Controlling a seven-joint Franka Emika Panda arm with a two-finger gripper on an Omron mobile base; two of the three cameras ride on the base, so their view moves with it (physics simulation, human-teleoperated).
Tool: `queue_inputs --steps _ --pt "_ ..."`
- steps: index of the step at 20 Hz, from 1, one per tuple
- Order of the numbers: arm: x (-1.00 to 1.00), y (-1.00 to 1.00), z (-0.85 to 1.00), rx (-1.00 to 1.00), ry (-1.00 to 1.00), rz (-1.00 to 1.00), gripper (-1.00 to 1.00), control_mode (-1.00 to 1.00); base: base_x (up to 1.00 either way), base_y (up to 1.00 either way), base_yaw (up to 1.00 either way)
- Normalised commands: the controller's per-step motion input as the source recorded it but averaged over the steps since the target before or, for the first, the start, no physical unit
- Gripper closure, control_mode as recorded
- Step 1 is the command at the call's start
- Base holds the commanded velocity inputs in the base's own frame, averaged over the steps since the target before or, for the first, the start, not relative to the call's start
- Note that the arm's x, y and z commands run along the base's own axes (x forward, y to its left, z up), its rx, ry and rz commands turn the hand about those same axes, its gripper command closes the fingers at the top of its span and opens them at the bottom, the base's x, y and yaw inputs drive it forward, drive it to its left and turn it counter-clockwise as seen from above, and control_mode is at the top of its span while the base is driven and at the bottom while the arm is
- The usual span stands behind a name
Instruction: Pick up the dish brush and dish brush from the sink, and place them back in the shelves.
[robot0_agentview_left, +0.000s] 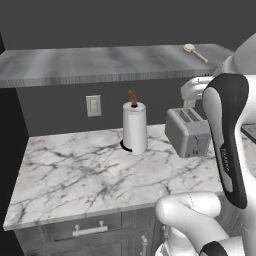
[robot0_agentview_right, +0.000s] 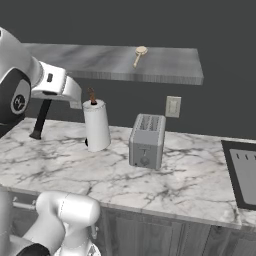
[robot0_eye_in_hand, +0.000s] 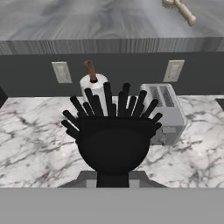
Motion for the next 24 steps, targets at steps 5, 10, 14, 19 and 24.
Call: queue_inputs --steps 5,10,14,19,24 --pt "0.3 0.01 0.37 0.0 0.0 0.0 1.0 -1.0 0.0 0.0 0.0" --pt "0.42 0.0 0.18 0.0 0.0 0.0 1.0 -1.0 0.0 0.0 0.0" --pt "0.5 0.06 0.02 0.0 0.0 0.0 1.0 -1.0 0.0 0.0 0.0" --pt "0.54 0.05 0.0 0.0 0.0 0.0 1.0 -1.0 0.0 0.0 0.0" --pt "0.5 0.0 0.0 0.0 0.0 0.0 1.0 -1.0 0.0 0.0 0.0"
